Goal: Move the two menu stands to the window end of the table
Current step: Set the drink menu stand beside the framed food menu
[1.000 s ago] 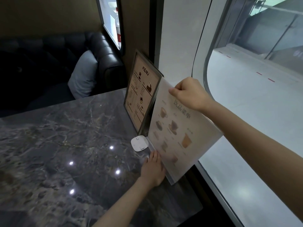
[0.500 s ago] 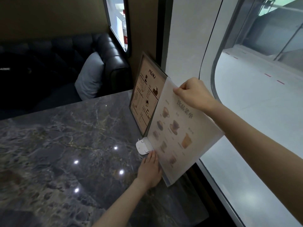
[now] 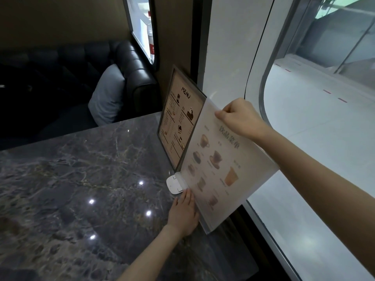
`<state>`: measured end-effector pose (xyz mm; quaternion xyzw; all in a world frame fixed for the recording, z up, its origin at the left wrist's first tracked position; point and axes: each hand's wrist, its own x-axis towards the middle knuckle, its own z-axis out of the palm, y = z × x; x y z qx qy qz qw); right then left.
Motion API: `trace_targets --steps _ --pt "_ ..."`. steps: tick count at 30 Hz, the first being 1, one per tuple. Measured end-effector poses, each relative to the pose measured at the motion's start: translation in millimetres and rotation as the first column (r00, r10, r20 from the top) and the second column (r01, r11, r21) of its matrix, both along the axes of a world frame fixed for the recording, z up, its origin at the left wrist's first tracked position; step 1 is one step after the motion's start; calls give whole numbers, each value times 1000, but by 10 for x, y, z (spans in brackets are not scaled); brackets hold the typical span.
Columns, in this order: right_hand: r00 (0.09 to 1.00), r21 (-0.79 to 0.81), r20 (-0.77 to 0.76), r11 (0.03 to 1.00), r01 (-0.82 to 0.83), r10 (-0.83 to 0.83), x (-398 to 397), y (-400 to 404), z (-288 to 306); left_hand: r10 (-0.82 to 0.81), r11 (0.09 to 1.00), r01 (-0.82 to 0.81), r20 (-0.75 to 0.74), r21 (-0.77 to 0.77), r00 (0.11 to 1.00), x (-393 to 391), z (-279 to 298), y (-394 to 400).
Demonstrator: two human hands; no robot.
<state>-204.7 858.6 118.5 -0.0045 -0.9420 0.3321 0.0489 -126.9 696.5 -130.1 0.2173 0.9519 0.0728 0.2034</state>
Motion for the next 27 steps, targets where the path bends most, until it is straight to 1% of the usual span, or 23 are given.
trace_targets --steps 7,15,20,22,25,27 --pt "998 -39 62 999 12 -9 13 34 -7 5 1000 -5 19 15 1000 18 52 4" --pt "1000 -17 27 1000 13 -13 3 -5 -29 24 999 -26 51 44 998 3 67 3" --pt "999 16 32 1000 17 -18 0 -32 -22 31 995 -39 89 92 996 -65 63 -32" --pt "999 41 25 999 24 -26 3 -33 -10 28 989 -43 103 142 994 -111 95 -44" --pt "999 80 -12 996 32 -31 19 -36 24 44 971 -63 85 229 995 -163 138 -67" --pt "999 114 -25 993 30 -27 34 -42 62 53 971 -69 77 229 996 -194 163 -80"
